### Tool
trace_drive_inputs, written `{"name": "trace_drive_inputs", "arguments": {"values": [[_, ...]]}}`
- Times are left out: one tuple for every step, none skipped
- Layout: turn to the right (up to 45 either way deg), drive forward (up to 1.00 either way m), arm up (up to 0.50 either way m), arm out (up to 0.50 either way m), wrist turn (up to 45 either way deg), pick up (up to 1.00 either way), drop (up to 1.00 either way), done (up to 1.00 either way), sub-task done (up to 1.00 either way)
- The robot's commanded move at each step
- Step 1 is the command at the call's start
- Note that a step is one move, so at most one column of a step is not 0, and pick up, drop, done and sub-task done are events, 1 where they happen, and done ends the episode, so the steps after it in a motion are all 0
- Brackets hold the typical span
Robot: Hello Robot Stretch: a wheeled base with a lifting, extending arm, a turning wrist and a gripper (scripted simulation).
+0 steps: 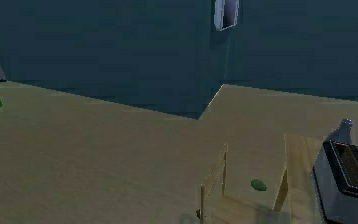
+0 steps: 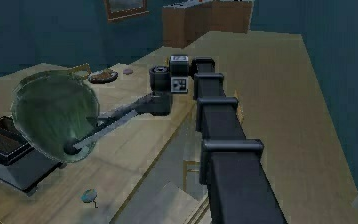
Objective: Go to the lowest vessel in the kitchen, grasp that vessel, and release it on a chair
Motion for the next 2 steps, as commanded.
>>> {"name": "trace_drive_inputs", "arguments": {"values": [[0.0, 0.00, 0.00, 0.00, 45.0, 0.00, 0.00, 0.00, 0.00], [0.0, 0.00, 0.00, 0.00, 36.0, 0.00, 0.00, 0.00, 0.00]]}}
